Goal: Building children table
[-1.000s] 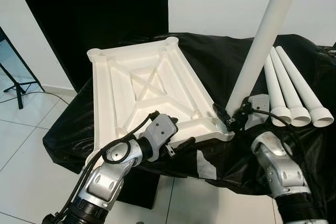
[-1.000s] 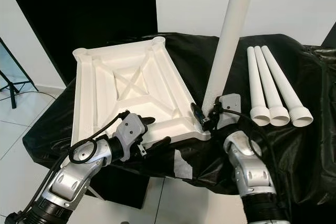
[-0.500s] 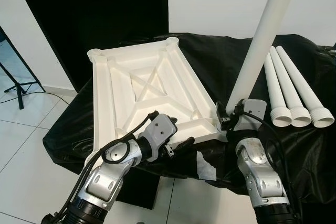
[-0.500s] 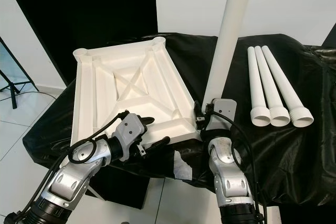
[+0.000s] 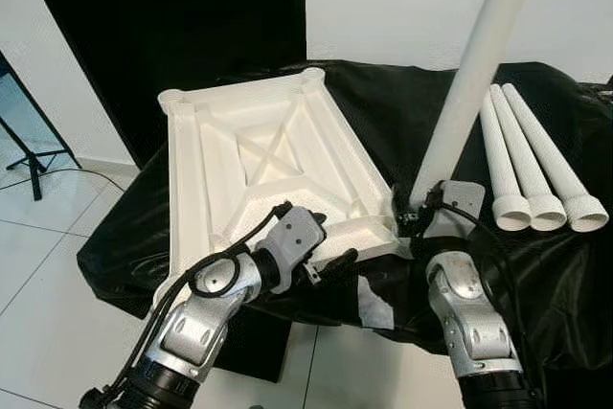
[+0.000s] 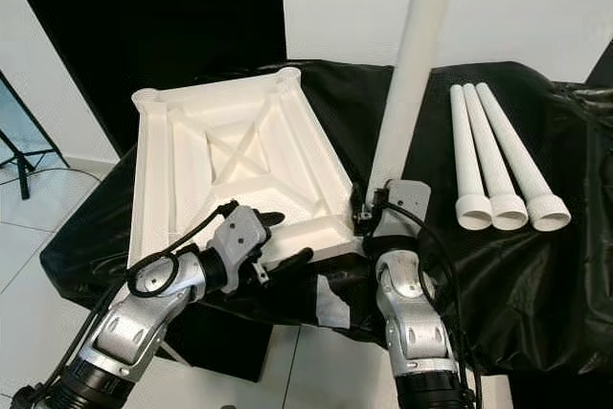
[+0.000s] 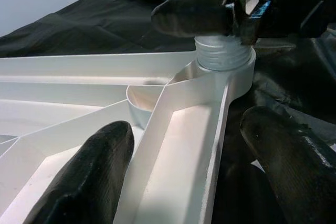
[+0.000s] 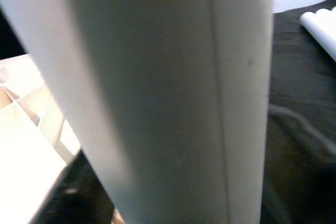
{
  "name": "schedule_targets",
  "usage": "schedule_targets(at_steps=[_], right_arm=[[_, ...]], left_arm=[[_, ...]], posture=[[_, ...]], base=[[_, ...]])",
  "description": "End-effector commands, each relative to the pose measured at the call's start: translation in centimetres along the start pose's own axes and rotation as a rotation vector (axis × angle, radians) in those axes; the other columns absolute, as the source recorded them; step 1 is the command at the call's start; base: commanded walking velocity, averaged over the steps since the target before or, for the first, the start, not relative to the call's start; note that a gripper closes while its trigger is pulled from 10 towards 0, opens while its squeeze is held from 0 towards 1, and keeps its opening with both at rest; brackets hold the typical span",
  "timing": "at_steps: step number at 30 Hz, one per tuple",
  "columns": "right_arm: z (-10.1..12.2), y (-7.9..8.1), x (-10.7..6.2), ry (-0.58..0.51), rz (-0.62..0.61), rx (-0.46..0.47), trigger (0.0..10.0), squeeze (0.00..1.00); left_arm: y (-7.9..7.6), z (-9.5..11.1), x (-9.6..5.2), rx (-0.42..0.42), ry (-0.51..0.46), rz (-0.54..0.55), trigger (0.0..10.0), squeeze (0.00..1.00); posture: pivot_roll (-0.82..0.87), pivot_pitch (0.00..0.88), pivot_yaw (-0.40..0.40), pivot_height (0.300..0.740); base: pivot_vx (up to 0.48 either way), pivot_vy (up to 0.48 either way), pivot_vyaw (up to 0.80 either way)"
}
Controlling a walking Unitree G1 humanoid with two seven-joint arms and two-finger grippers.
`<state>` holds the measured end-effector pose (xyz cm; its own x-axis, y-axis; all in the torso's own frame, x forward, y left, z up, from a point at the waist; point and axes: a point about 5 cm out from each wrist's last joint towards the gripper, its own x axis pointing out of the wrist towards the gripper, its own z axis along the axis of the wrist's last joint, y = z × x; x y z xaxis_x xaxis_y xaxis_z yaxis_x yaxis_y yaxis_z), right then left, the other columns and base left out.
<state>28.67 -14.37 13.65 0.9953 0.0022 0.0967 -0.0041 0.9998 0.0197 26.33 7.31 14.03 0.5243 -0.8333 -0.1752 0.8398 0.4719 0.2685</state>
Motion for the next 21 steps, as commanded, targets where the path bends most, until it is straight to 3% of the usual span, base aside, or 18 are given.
schedule_targets(at_steps=[1, 8, 10, 15, 21], right_arm=[[-0.1, 0.0, 0.0, 0.000, 0.009, 0.015, 10.0, 1.00], [0.4, -1.2, -0.1, -0.034, 0.149, 0.012, 10.0, 1.00], [0.7, -1.6, 0.1, -0.042, 0.239, 0.001, 10.0, 0.00], [1.1, -2.1, 1.1, -0.034, 0.423, -0.050, 10.0, 0.00], [0.8, -2.4, 1.6, -0.010, 0.523, -0.088, 10.0, 0.00]], left_arm=[[0.1, -0.2, 0.1, 0.020, 0.015, 0.008, 10.0, 0.00], [0.3, -0.1, 0.2, 0.025, 0.010, 0.003, 10.0, 0.00], [0.4, -0.1, 0.2, 0.029, 0.009, 0.001, 10.0, 0.00], [0.7, 0.0, 0.3, 0.036, 0.008, -0.003, 10.0, 0.00], [0.8, 0.0, 0.2, 0.040, 0.009, -0.002, 10.0, 0.00]], posture=[[0.01, 0.000, 0.019, 0.740], [0.00, 0.000, 0.022, 0.740], [0.00, 0.000, 0.028, 0.740], [-0.01, 0.000, 0.040, 0.740], [-0.01, 0.000, 0.048, 0.740]], base=[[0.000, 0.000, 0.00], [0.000, 0.000, 0.00], [0.000, 0.000, 0.00], [0.000, 0.000, 0.00], [0.000, 0.000, 0.00]])
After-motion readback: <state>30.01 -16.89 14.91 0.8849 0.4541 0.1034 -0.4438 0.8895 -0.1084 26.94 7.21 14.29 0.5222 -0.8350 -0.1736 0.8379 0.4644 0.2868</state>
